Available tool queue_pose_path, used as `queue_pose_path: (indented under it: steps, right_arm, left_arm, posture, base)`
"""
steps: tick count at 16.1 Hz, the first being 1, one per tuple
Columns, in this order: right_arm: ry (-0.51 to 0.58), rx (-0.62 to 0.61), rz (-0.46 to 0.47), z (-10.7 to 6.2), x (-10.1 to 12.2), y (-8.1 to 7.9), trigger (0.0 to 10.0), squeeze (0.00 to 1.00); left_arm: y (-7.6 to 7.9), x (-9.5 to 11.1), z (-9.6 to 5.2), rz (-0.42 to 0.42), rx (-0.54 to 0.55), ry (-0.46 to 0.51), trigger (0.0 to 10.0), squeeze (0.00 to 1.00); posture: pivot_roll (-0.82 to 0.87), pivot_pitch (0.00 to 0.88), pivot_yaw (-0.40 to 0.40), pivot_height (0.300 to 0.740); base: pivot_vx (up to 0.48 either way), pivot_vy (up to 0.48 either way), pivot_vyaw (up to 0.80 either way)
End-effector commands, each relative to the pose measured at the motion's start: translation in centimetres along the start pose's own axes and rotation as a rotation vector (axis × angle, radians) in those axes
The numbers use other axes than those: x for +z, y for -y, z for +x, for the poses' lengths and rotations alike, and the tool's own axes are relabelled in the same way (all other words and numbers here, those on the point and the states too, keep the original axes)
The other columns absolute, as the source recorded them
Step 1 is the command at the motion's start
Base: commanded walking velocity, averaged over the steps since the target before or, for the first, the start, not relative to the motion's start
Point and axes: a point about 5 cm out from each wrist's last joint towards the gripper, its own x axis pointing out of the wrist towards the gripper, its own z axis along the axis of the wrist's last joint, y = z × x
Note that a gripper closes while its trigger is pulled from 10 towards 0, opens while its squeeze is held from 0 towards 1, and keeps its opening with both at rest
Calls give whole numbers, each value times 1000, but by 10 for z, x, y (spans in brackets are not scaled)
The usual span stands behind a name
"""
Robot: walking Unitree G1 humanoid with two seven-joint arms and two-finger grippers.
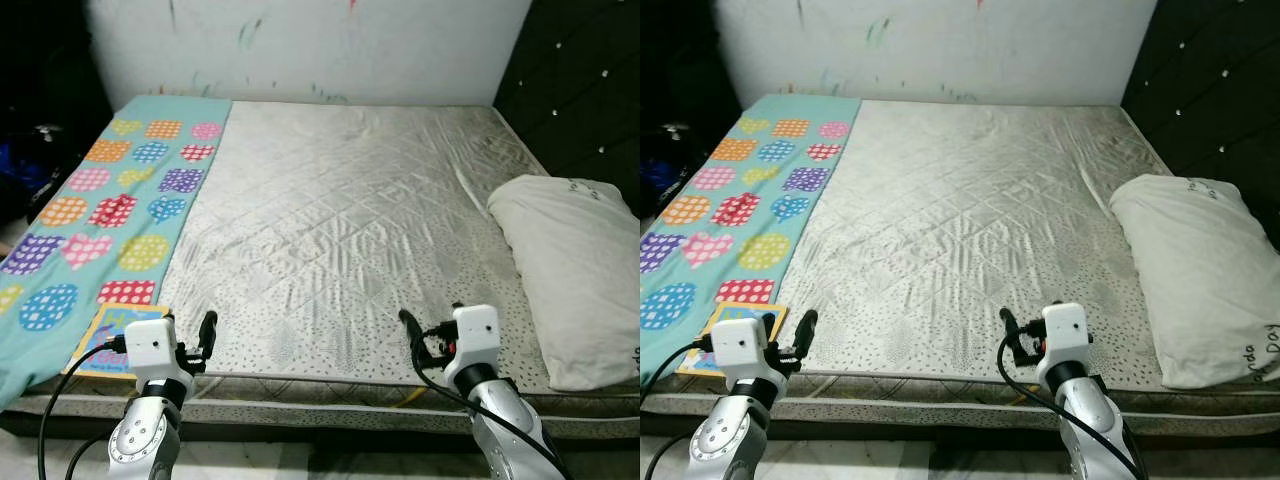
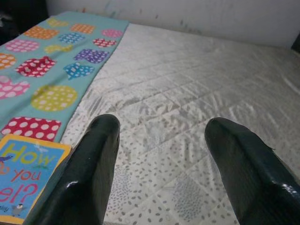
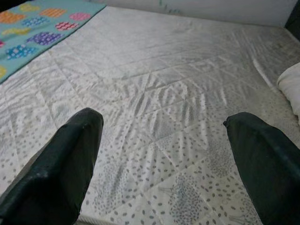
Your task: Clean up the room
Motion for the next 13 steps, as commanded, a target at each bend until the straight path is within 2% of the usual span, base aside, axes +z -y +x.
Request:
queue_pose_path:
  steps: [1,4,5,9,12,13]
  right_arm:
    - [13,-73,37,1,5,4,10000,0]
    - [41,-166,54,7,15,11,10000,0]
    - [51,-200,40,11,20,20,10000,0]
    - [58,-211,16,19,29,33,10000,0]
    - [59,-213,6,22,29,31,10000,0]
    - [60,-200,-1,22,29,28,10000,0]
  left_arm:
    - [-2,4,0,-9,17,2,10000,0]
    - [2,9,2,-14,-4,3,10000,0]
    - [3,11,3,-16,-7,-2,10000,0]
    - [8,12,6,-26,-14,-9,10000,0]
    - [14,11,7,-37,-19,-18,10000,0]
    - [16,14,7,-39,-25,-4,10000,0]
  posture:
    - [-93,0,-22,740]
    - [-110,0,-17,740]
    - [-115,0,-18,740]
    - [-122,0,-32,740]
    - [-115,0,-38,740]
    - [-106,0,-41,740]
  base:
    - [0,0,0]
    - [0,0,-156]
    - [0,341,0]
    - [0,447,0]
    - [0,480,0]
    - [0,0,0]
